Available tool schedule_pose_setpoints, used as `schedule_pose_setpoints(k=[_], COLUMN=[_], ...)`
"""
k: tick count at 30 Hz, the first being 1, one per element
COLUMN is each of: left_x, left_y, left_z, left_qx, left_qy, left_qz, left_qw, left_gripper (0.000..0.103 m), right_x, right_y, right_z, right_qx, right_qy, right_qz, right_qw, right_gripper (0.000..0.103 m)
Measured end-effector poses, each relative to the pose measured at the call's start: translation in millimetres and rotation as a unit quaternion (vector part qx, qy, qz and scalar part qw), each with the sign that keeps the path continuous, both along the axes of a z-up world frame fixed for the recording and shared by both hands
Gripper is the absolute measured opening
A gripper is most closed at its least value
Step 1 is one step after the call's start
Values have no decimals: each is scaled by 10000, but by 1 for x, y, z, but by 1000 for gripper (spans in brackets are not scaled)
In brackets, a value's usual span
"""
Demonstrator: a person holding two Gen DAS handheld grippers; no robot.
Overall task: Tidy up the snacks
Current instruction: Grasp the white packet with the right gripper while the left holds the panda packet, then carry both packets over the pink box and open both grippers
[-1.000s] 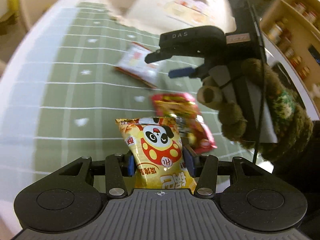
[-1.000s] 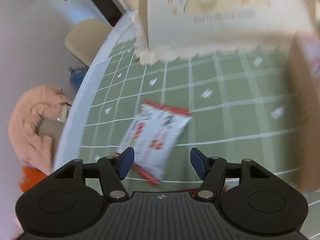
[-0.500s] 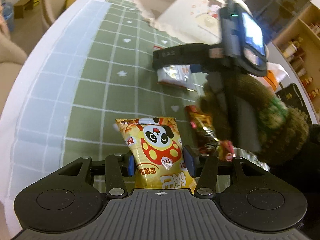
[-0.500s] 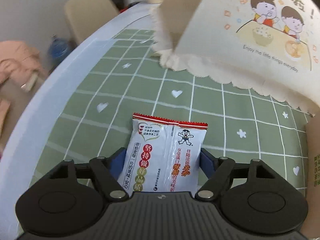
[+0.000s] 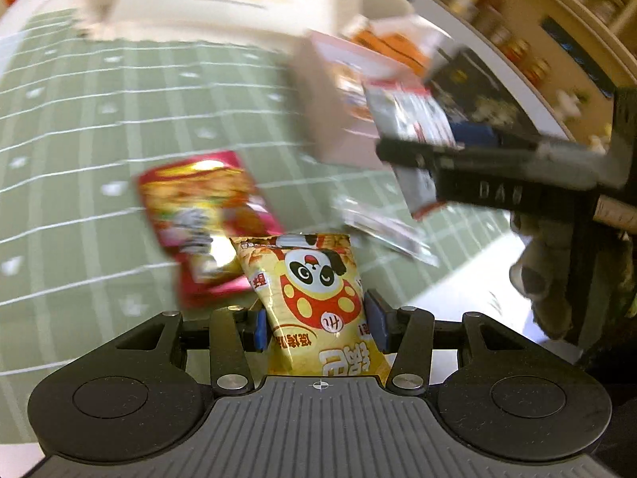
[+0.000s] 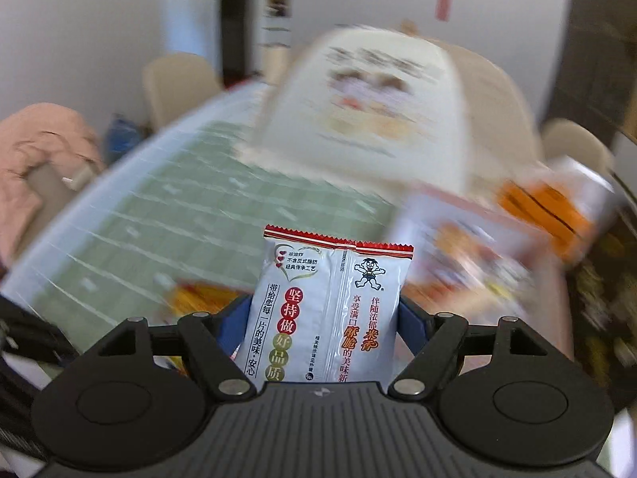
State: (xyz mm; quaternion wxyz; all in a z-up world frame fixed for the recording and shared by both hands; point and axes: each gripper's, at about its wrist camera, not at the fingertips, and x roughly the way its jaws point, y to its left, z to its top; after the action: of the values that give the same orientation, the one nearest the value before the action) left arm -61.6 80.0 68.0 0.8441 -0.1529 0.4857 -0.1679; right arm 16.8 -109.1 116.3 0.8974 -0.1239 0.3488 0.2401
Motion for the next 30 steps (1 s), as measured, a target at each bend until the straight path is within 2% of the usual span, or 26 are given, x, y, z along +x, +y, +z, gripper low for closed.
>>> schedule_pose_setpoints(k=[3,7,9,12,14,15,18,20,24,26,28,30], left_x=[2,6,7,10,20,28,64,99,176,220,242,245], left_y=[-26,-48,-55,-60,-60,-59,-62,-66,-80,-98,-107,-105], left_z=[-6,-17,-13,7,32,49,95,110,91,59,32,28], left_qx=[2,3,-95,-322,-688,-742,-461,-308,-294,70,501,394], left_qy=[61,253,242,99,-215,-483,-1344,-1750,-1957,-1552,-1210,-1368], left_qz=[-325,-503,-583,-864,-935,-896,-665,-403,12,-190,-208,25], left_qw=[9995,9984,9980,9957,9930,9920,9876,9833,9802,9877,9912,9898], left_gripper=[52,52,52,52,52,52,52,52,52,52,51,51], right_x=[-7,-12,-19,-31,-33,-33,-30,-25,-24,-23,-24,-25], right_y=[-45,-86,-102,-119,-125,-129,-138,-140,-130,-122,-118,-119], right_z=[-21,-47,-48,-35,-26,-23,-14,-6,6,6,2,-2], right_qx=[-69,-303,-219,-85,-28,23,272,469,684,668,594,451], right_qy=[281,573,599,420,237,168,78,-10,-215,-252,-231,-203], right_qz=[-617,-1287,-1405,-1528,-1624,-1674,-1836,-1847,-1690,-1638,-1585,-1560], right_qw=[9977,9896,9880,9873,9864,9857,9826,9817,9830,9839,9853,9865], right_gripper=[77,77,77,77,77,77,77,77,77,77,77,77])
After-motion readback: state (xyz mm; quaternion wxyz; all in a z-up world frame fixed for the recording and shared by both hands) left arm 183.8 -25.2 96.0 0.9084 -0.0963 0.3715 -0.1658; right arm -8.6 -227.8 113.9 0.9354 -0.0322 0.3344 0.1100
